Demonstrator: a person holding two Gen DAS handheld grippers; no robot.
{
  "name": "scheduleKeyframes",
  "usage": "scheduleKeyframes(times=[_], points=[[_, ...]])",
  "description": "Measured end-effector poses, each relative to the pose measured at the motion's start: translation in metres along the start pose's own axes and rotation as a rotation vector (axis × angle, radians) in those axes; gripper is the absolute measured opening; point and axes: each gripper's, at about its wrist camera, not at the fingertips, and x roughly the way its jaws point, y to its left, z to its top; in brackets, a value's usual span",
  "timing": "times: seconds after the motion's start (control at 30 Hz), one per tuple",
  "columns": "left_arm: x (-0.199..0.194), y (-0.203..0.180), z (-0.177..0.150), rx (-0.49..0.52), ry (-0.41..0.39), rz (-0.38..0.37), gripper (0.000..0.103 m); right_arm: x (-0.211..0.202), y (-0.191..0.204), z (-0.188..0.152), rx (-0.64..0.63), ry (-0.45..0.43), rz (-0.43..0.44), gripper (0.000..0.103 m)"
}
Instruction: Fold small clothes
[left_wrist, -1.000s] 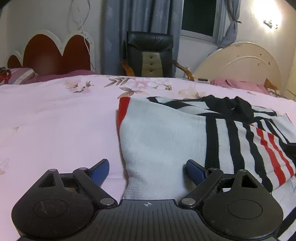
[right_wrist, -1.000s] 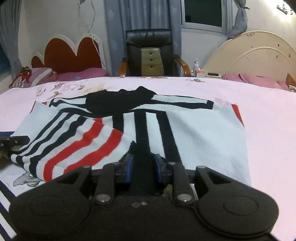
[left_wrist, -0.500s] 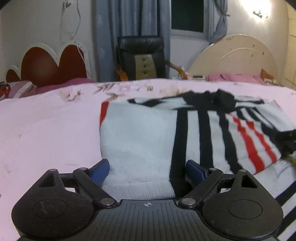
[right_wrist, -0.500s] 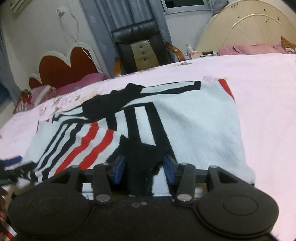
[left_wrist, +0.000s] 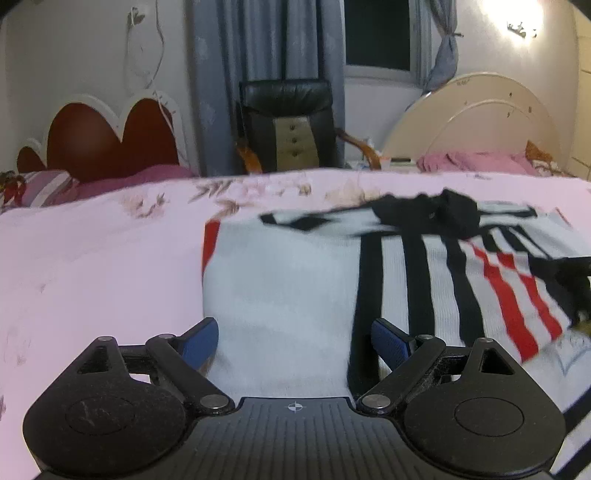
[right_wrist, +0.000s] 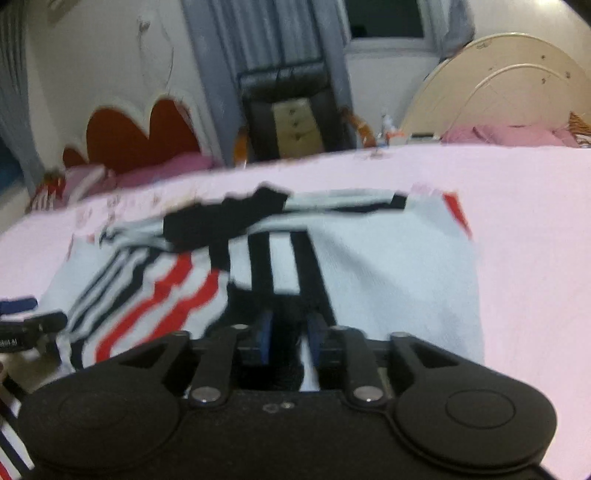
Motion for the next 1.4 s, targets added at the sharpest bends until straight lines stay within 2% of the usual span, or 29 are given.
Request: scheduleKeyframes(times=[0.07,0.17,0.3,0.4,0.53,0.63,0.77,0.83,0.93,1.1,1.23,1.4], points=[[0.007,0.002,0.011,0.008,-0.014,-0.009,0.089,-0.001,-0.003,0.006,0.013,-0.03,-0.017,0.025],[0.023,0.003,0.035,0.041,-0.049,-0.025,0.089,0.011,-0.016,0.023,0.04,-0.031,-0.093,0.025],[0.065,0.005,0.06,0.055,0.008,-0.05,0.089,0.032,-0.035,0.042,0.066,-0.028,-0.136,0.025],[0.095,0.014,0.063,0.013,0.074,-0.048,0.089,0.048,-0.047,0.051,0.071,-0.019,-0.189,0.023],[0.1,0.015,0.06,-0.014,0.081,-0.043,0.089,0.062,-0.061,0.056,0.055,0.0,-0.26,0.025],[0.1,0.011,0.057,0.002,0.078,-0.026,0.09,0.067,-0.075,0.057,0.098,0.009,-0.246,0.024],[0.097,0.012,0.06,0.006,0.082,-0.017,0.09,0.062,-0.068,0.058,0.069,0.019,-0.261,0.026],[0.094,0.01,0.059,0.02,0.078,-0.01,0.09,0.053,-0.064,0.058,0.05,-0.004,-0.267,0.034],[0.091,0.008,0.057,0.014,0.082,0.003,0.09,0.054,-0.071,0.052,0.058,0.024,-0.26,0.035],[0.074,-0.003,0.058,0.021,0.073,0.012,0.09,0.04,-0.072,0.051,0.068,0.02,-0.237,0.035],[0.05,-0.018,0.053,0.054,0.051,0.023,0.09,0.02,-0.07,0.04,0.061,0.006,-0.199,0.036],[-0.01,-0.018,0.025,0.03,0.021,0.046,0.09,-0.023,-0.075,0.019,0.06,-0.005,-0.11,0.039]])
